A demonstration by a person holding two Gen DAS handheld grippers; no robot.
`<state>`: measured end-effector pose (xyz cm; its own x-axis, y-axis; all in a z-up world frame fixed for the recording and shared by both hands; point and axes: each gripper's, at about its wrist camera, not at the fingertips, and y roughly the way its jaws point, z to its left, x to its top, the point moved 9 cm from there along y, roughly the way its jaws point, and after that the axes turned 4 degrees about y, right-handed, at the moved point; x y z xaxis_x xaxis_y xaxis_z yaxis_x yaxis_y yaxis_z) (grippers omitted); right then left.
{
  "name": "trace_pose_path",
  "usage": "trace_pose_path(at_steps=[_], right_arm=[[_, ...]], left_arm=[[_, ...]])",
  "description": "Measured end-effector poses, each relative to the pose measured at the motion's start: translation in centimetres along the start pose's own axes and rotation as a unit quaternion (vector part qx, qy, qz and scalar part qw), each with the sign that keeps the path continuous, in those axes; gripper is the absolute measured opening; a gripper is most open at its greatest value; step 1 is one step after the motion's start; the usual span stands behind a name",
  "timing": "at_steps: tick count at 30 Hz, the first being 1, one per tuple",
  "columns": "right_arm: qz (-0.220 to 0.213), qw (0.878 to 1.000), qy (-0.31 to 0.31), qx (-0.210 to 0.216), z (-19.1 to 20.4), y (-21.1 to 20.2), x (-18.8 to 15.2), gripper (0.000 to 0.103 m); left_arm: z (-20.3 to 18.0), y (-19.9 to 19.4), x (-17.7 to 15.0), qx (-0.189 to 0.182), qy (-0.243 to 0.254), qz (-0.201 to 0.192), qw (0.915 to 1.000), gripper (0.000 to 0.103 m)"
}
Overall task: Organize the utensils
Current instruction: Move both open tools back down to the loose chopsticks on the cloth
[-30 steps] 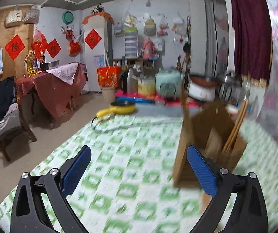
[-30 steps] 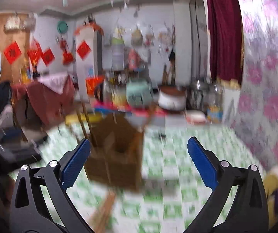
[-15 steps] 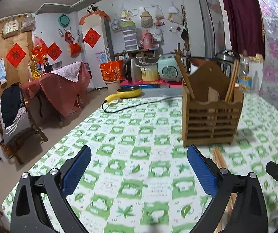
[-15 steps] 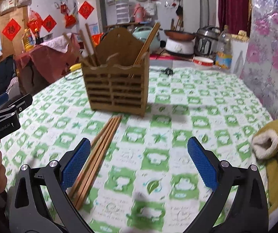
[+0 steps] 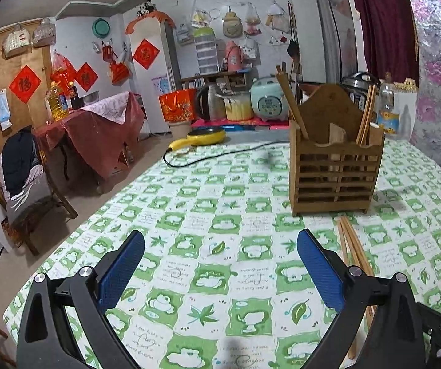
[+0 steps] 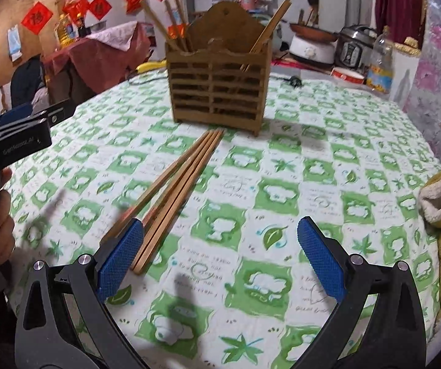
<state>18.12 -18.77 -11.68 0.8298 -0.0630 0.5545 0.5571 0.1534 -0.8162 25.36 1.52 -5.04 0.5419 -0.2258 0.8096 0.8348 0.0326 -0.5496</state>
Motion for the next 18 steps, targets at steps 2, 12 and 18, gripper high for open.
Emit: trace_pose_path(at_steps=[2,12,18], right_arm=[[0.008,1.0,-0.007,0.007,0.3,0.0,-0.4,0.097],[0.039,0.996,-0.079,0.011,2.9,0.3,-2.0,0.097],[0.049,0.996,-0.071,-0.005,2.1,0.7,-2.1,0.097]], left_arm=[[-0.2,0.8,-0.7,-0.001,0.006,0.023,0.9997,0.097],[-0.5,2.4,-2.3,-0.012,0.011,0.069,0.9975,0.097],[-1.4,2.3,-2.5,-0.008,0.032,0.066,0.9973,0.097]])
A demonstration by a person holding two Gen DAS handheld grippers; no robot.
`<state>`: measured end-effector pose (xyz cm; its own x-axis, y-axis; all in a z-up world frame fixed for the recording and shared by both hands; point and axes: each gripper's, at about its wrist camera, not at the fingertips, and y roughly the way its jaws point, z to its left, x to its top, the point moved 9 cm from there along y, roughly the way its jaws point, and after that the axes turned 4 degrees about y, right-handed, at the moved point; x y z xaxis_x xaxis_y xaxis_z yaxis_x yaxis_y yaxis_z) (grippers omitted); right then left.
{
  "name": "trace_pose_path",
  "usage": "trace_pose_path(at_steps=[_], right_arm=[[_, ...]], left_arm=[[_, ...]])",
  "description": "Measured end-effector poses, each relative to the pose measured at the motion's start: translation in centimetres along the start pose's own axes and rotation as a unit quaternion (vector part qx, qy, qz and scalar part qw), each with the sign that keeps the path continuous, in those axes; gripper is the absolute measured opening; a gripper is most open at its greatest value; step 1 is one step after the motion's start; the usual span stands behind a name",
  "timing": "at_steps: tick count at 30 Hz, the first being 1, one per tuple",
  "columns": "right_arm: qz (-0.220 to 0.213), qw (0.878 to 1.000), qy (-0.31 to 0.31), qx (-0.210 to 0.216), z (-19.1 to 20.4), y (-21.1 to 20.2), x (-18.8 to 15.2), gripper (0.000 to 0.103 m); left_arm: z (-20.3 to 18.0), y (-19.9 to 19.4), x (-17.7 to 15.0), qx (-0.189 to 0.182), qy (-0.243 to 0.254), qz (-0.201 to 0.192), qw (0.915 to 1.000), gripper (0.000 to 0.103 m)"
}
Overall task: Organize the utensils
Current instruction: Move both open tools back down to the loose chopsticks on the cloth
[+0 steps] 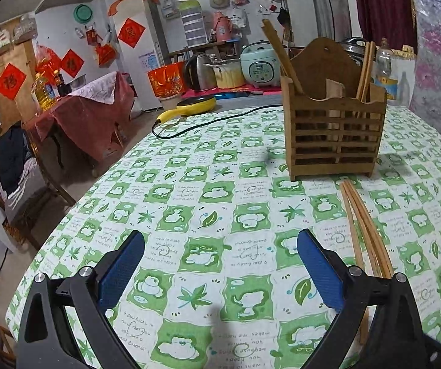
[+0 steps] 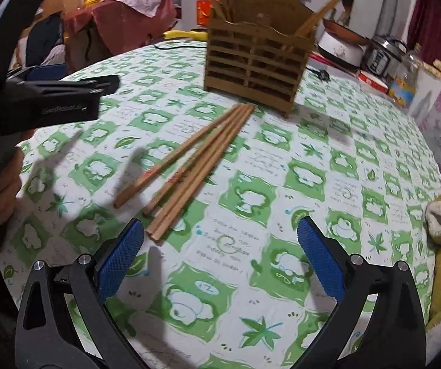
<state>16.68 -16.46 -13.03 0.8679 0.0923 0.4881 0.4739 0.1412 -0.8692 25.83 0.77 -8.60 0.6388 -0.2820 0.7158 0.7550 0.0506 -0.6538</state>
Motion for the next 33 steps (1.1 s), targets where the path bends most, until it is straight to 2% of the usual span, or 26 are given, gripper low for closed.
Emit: trace_pose_path(at_steps=[4,12,18,20,23,25,28,33], right_arm=[[0.025,1.0,0.008,0.0,-0.4,0.9,-0.4,0.096],[0.026,0.999,-0.031,-0.021,0.8,1.0,-0.5,0.096],[0.034,0.997,0.056,-0.047,-4.1,1.4,-0.7,0.09],[0.035,0.995,0.076,-0.045,-5.4,1.2,-1.1,0.084],[0.019,0.996,0.081,-0.023,-5.3,0.6,-1.0,0.081],[0.013,0.998,0.064,-0.021,-4.5,0.4,-0.8,0.081],[0.011,0.998,0.051,-0.021,-4.0,0.3,-0.6,0.081],[0.01,0.997,0.077,-0.011,-4.9,0.2,-0.5,0.081]], left_arm=[[-0.2,0.2,-0.1,0.0,0.004,0.004,1.0,0.097],[-0.4,0.5,-0.3,-0.002,0.005,0.012,0.9999,0.097],[-0.5,0.5,-0.5,-0.002,0.009,0.013,0.9999,0.097],[-0.8,0.3,-0.7,-0.014,0.014,0.015,0.9997,0.097],[-2.0,-0.2,-1.7,-0.06,0.037,0.017,0.9974,0.097],[-3.4,-0.8,-2.6,-0.101,0.066,0.019,0.9925,0.097],[-4.6,-1.7,-3.3,-0.141,0.097,0.012,0.9851,0.097],[-6.8,-1.0,-4.9,-0.173,0.142,0.051,0.9733,0.097]])
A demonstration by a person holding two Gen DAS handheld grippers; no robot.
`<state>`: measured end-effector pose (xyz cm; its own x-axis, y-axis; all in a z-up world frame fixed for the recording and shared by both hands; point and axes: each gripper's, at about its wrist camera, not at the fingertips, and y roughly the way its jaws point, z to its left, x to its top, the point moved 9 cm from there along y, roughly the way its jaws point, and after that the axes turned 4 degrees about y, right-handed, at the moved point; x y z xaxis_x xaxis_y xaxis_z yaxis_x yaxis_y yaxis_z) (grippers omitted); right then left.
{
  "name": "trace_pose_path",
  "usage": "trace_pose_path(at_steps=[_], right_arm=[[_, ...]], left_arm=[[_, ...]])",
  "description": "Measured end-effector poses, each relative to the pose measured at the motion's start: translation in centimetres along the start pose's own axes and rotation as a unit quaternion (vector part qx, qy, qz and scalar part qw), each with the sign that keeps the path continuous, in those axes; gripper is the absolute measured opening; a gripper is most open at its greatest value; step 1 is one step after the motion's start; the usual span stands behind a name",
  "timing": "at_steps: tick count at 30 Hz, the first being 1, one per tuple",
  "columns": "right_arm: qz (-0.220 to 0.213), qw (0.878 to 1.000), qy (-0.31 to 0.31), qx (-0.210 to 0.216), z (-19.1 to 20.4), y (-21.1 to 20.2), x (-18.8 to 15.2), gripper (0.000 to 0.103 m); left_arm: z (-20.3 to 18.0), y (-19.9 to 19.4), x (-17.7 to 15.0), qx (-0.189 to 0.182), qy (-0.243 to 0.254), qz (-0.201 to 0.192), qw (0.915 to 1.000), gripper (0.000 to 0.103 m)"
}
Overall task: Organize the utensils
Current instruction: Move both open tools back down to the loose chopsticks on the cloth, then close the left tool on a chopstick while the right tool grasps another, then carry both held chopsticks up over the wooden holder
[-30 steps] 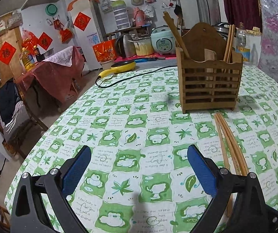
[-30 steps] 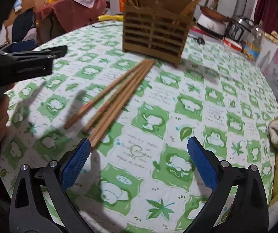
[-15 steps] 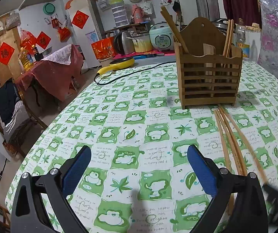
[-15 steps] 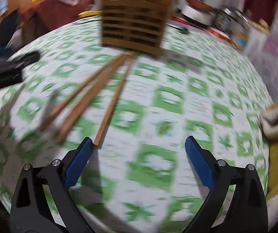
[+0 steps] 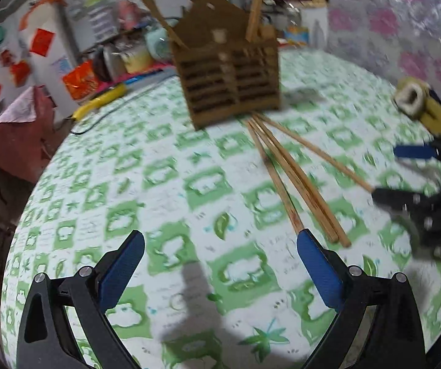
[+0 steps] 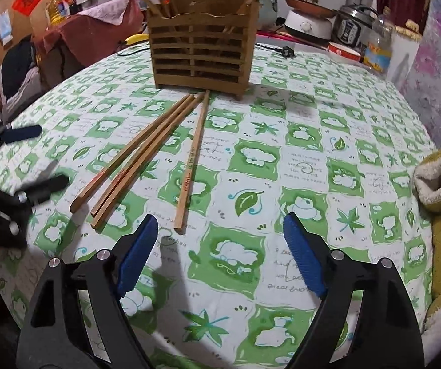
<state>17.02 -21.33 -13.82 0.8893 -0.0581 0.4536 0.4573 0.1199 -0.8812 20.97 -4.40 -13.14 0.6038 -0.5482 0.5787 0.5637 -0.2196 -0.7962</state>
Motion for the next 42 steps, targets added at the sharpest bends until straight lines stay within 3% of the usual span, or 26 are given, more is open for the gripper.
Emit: trace_pose_path(at_steps=[6,8,14,17,20,22,24,28,29,33,35,39,42], right_arm=[[-0.004,1.0,0.004,0.007,0.0,-0.1,0.0,0.081],[-0.004,1.0,0.004,0.007,0.0,-0.1,0.0,0.081],[-0.004,1.0,0.013,0.011,-0.3,-0.2,0.0,0.081],[-0.003,1.0,0.01,0.012,-0.2,-0.2,0.0,0.081],[-0.003,1.0,0.005,0.015,0.1,-0.2,0.0,0.081],[-0.002,1.0,0.003,0.019,0.2,-0.1,0.0,0.081],[-0.002,1.0,-0.003,0.023,0.5,-0.2,-0.1,0.075],[0.015,0.999,-0.015,0.046,1.6,0.2,-0.6,0.051],[0.021,0.998,-0.018,0.051,1.8,0.4,-0.7,0.043],[0.026,0.998,-0.021,0.052,2.0,0.5,-0.8,0.032],[0.026,0.998,-0.016,0.061,2.0,0.4,-0.8,0.007],[0.021,0.998,-0.016,0.055,1.9,0.3,-0.9,0.006],[-0.012,0.999,-0.021,0.043,1.8,-1.0,-0.1,0.006]], left_arm=[[-2.6,0.8,-0.6,-0.031,0.063,0.021,0.9973,0.097],[-2.9,1.3,-0.6,-0.023,0.075,0.03,0.9965,0.099],[-0.2,1.6,-0.8,0.011,0.047,0.032,0.9983,0.093],[1.0,1.6,-0.9,-0.002,0.014,0.036,0.9993,0.089],[0.2,1.8,-0.8,-0.014,0.027,0.039,0.9988,0.073],[-0.6,1.6,-0.6,-0.018,0.04,0.032,0.9985,0.053],[-1.5,1.5,-0.6,-0.028,0.051,0.028,0.9979,0.041],[-2.3,1.3,-0.8,-0.047,0.051,0.028,0.9972,0.007],[-2.3,1.3,-0.9,-0.044,0.051,0.027,0.9974,0.007],[-2.0,1.1,-0.8,-0.042,0.04,0.024,0.998,0.006],[-1.5,1.0,-0.6,-0.043,0.03,0.02,0.9985,0.006],[-0.8,0.5,-0.1,-0.049,0.005,0.01,0.9987,0.006],[-0.1,-0.4,0.7,-0.042,-0.008,-0.003,0.9991,0.006]])
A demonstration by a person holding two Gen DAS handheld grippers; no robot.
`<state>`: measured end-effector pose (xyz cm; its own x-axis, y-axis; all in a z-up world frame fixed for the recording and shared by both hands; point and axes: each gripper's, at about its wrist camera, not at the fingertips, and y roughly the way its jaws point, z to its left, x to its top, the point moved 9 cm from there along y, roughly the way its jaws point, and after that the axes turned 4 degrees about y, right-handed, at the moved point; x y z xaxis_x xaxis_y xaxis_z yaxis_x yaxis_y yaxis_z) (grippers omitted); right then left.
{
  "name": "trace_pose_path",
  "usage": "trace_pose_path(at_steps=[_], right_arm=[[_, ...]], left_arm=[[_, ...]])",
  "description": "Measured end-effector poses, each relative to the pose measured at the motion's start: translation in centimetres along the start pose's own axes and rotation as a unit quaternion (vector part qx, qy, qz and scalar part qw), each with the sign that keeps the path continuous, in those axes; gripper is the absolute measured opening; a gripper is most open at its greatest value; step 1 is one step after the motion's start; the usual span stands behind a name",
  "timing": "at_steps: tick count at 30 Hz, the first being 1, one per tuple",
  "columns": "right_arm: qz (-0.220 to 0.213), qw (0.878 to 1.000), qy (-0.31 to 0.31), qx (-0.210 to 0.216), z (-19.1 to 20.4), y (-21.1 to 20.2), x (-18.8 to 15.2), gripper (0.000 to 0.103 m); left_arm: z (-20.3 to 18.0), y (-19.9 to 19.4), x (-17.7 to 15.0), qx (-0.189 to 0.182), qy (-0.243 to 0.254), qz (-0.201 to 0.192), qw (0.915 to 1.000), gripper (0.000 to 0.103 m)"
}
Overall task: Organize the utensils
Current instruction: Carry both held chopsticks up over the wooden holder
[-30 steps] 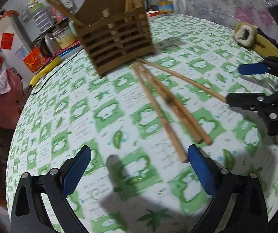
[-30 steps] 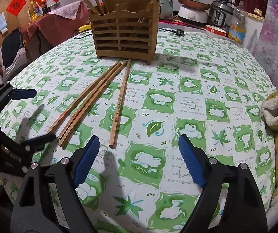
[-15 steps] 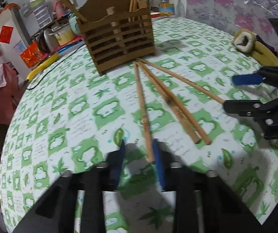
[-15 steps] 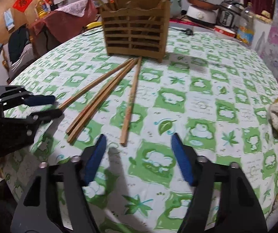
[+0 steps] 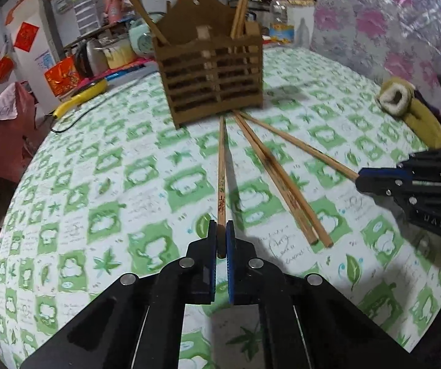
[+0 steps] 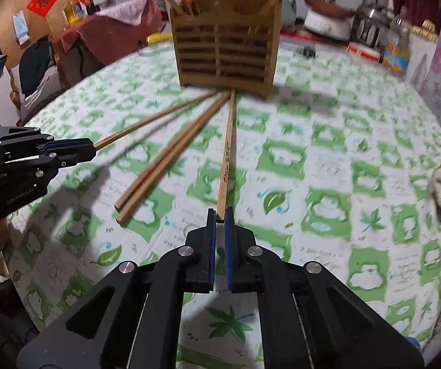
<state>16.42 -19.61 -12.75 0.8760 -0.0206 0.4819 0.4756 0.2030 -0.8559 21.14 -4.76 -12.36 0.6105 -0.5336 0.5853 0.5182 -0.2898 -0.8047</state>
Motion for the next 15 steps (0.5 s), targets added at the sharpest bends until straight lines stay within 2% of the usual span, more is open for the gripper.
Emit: trace_pose_path(at_steps=[4,7,15], right_arm=[[-0.041,0.999,0.001,-0.003,-0.2,-2.4,2.1,0.006],[-0.081,0.997,0.007,-0.004,-0.6,-5.0,4.9,0.006],[-0.184,0.983,0.013,-0.002,-0.7,-11.7,13.2,0.006]], left_arm=[[1.1,-2.9,2.5,0.011,-0.013,-0.04,0.9991,0.006],[2.0,-5.7,5.2,0.016,-0.02,-0.076,0.9968,0.006],[2.8,-9.4,11.4,0.033,-0.019,-0.13,0.9908,0.006]])
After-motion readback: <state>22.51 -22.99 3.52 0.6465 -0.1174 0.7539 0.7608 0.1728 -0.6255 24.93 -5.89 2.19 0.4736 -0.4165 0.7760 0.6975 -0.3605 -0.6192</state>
